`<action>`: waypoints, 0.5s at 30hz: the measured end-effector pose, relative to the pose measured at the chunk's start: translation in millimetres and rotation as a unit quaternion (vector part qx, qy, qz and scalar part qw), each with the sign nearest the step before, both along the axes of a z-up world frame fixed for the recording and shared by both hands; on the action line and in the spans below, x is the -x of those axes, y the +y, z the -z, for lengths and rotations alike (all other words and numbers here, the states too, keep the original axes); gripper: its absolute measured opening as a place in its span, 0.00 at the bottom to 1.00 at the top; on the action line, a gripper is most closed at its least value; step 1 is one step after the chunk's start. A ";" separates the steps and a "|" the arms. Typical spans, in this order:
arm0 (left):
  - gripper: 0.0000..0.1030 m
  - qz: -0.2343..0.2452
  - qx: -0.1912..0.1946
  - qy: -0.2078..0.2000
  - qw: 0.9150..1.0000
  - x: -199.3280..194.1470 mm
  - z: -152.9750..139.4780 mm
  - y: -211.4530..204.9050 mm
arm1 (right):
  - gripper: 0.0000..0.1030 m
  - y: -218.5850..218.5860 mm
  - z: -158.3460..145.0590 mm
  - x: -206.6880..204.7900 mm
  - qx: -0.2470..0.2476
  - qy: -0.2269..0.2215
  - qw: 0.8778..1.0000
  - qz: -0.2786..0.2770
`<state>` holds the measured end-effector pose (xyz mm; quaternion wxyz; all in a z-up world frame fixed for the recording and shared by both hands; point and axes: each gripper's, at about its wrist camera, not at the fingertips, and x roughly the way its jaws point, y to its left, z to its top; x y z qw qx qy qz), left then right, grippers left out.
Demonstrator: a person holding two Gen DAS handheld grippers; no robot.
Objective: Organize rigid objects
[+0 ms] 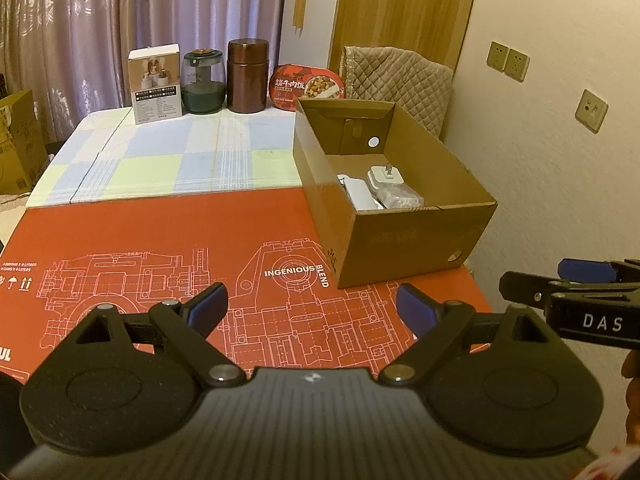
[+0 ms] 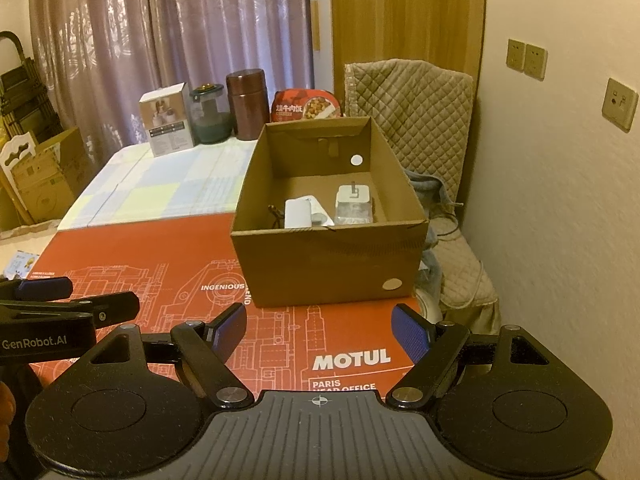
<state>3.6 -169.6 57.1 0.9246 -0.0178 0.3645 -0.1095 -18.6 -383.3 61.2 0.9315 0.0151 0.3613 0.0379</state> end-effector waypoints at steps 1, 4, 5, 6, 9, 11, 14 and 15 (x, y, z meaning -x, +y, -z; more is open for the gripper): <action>0.86 0.000 0.000 0.001 1.000 -0.1 0.3 0.3 | 0.74 0.0 0.0 0.0 0.000 0.000 1.000 0.000; 0.86 0.000 0.000 0.002 1.000 -0.1 0.7 0.2 | 0.74 0.3 0.2 -0.7 -0.001 0.001 1.000 0.000; 0.86 0.000 0.000 0.002 1.000 -0.4 0.8 0.3 | 0.74 0.1 0.1 -1.0 0.000 0.001 1.000 -0.001; 0.86 -0.001 0.000 0.002 1.000 -0.7 0.9 0.1 | 0.74 0.2 0.1 -1.0 0.000 0.001 1.000 0.000; 0.86 0.000 0.000 0.002 1.000 -0.7 0.9 0.1 | 0.74 0.0 -0.1 -1.1 0.000 0.001 1.000 -0.001; 0.86 -0.001 0.000 0.002 1.000 -0.7 0.8 -0.1 | 0.74 -0.1 -0.2 -1.3 0.000 0.001 1.000 -0.001; 0.86 -0.001 0.000 0.002 1.000 -0.8 0.8 0.1 | 0.74 0.1 -0.2 -1.3 0.000 0.001 1.000 -0.001; 0.86 -0.001 0.000 0.002 1.000 -0.7 0.8 0.2 | 0.74 0.2 -0.3 -1.3 0.000 0.001 1.000 -0.001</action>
